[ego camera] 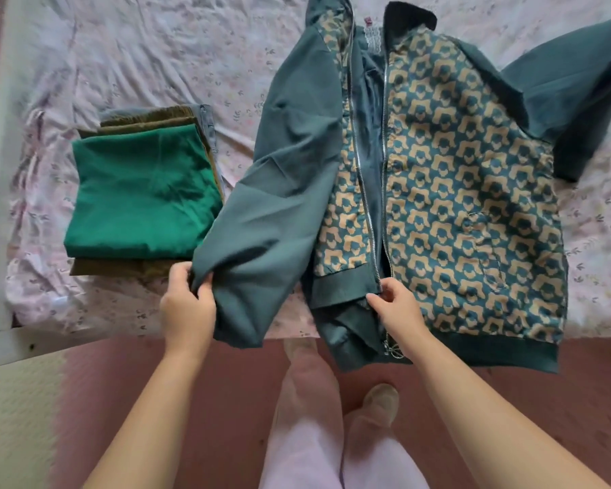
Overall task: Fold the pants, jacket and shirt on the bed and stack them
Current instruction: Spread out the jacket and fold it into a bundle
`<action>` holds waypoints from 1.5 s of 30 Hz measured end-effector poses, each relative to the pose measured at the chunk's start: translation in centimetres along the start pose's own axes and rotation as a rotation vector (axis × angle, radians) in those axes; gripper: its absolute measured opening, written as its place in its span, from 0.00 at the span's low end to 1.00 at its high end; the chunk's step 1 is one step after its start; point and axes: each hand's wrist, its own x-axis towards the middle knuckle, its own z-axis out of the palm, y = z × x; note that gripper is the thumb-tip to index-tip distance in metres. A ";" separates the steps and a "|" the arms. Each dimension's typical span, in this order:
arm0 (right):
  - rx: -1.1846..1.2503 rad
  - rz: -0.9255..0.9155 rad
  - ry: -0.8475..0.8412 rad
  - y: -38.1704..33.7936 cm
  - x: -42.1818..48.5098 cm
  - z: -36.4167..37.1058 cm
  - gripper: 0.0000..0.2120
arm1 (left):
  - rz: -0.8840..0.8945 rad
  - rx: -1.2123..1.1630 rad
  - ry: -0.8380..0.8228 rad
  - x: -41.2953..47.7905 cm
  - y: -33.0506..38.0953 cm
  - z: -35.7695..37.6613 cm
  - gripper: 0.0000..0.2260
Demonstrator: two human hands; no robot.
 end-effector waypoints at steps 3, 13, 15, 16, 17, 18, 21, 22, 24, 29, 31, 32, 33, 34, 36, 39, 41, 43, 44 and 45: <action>0.014 0.002 0.105 -0.8 -0.4 0.1 0.08 | 0.048 0.048 0.031 3.7 0.8 -1.4 0.09; -0.132 -0.002 0.333 -0.6 1.9 1.4 0.13 | 0.401 0.364 0.165 1.2 -0.9 4.3 0.20; -0.081 -0.016 0.348 -0.6 2.2 1.3 0.10 | 0.510 0.328 0.188 -1.8 -1.2 5.9 0.20; -0.048 -0.023 0.331 -0.6 2.4 1.3 0.07 | 0.539 0.300 0.175 -3.2 -1.1 6.6 0.19; -0.022 -0.028 0.296 -0.6 2.4 1.2 0.04 | 0.556 0.267 0.139 -4.3 -1.2 7.4 0.19; 0.002 -0.035 0.248 -0.6 2.5 1.0 0.03 | 0.552 0.233 0.074 -5.3 -1.2 8.2 0.19; 0.128 -0.022 0.098 -0.3 2.1 0.1 0.10 | 0.346 0.115 -0.259 -7.3 -1.0 10.2 0.20; 0.210 -0.009 0.073 -0.4 1.7 -0.4 0.11 | 0.240 0.085 -0.383 -7.8 -1.0 11.0 0.22; 0.409 0.028 0.076 -0.3 1.0 -1.7 0.12 | 0.096 0.031 -0.538 -8.8 -1.0 12.2 0.26; 0.401 0.073 0.418 3.2 0.7 -6.5 0.11 | 0.114 0.108 -0.587 -11.3 -0.4 14.2 0.28; 0.325 0.102 0.529 4.9 0.8 -8.0 0.10 | 0.185 0.171 -0.577 -12.3 0.0 14.9 0.28; 0.313 0.127 0.566 5.8 0.9 -8.7 0.10 | 0.217 0.191 -0.580 -12.6 0.1 15.2 0.28; 0.315 0.160 0.588 6.6 1.0 -9.2 0.08 | 0.240 0.202 -0.587 -12.9 0.2 15.6 0.28; 0.329 0.191 0.602 7.3 1.2 -9.7 0.07 | 0.254 0.210 -0.593 -13.1 0.3 16.0 0.28; 0.339 0.229 0.591 8.6 1.6 -10.5 0.04 | 0.275 0.219 -0.591 -13.4 0.3 16.9 0.28; 0.330 0.222 0.564 10.1 1.9 -11.4 0.03 | 0.321 0.269 -0.560 -13.9 0.6 18.1 0.27; 0.355 0.193 0.569 10.7 2.1 -11.7 0.03 | 0.336 0.308 -0.544 -14.3 0.9 18.9 0.24; 0.372 0.165 0.570 11.0 2.0 -11.9 0.03 | 0.324 0.256 -0.551 -14.6 1.3 19.5 0.18; 0.384 0.156 0.573 11.1 2.0 -12.0 0.04 | 0.302 0.191 -0.557 -14.7 1.5 19.7 0.14; 0.400 0.149 0.581 11.1 1.9 -12.2 0.06 | 0.260 0.113 -0.562 -14.7 1.6 19.6 0.09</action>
